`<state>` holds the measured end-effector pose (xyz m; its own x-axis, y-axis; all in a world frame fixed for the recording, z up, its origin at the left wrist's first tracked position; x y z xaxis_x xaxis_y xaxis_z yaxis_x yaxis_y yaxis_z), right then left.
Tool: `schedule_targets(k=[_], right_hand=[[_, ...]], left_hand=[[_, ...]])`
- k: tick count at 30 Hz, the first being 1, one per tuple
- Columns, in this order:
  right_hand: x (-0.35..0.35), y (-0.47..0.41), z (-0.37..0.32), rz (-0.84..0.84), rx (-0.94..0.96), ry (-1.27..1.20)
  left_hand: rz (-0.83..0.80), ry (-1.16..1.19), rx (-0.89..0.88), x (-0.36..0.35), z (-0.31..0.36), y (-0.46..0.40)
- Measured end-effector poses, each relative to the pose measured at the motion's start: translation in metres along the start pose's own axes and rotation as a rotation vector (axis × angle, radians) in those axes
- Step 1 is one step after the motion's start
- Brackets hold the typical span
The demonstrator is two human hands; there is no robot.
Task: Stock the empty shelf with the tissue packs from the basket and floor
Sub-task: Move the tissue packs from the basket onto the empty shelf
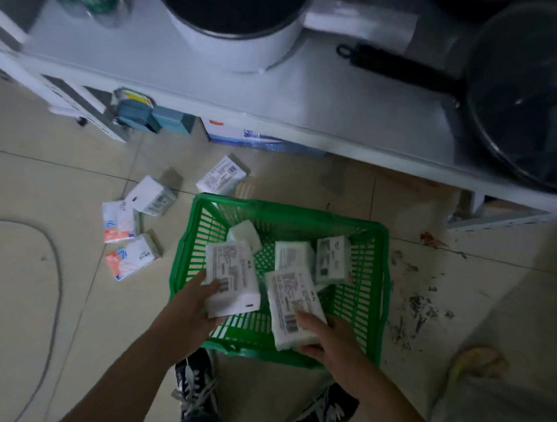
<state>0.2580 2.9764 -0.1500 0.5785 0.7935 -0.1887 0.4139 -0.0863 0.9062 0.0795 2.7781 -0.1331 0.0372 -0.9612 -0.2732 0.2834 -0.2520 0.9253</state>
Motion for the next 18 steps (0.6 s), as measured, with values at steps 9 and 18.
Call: schedule_targets(k=[9, 18], right_hand=[[-0.063, 0.125, -0.131, -0.057, 0.236, -0.033], [-0.139, 0.281, -0.283, -0.093, 0.462, -0.019]], left_hand=[[-0.253, -0.109, -0.274, -0.078, 0.119, 0.159], [-0.445, -0.205, -0.486, -0.165, 0.253, 0.342]])
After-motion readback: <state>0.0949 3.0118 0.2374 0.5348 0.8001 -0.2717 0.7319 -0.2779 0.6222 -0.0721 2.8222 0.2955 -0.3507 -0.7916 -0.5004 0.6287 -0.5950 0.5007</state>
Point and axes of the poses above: each hand's wrist, its own y-axis away from the middle knuckle, its own x-axis out of the back of the hand, z = x × y, the point moved 7 cm from there along -y, towards the middle knuckle, and after that the axes turned 2 degrees about -z, right-handed, at the moved point
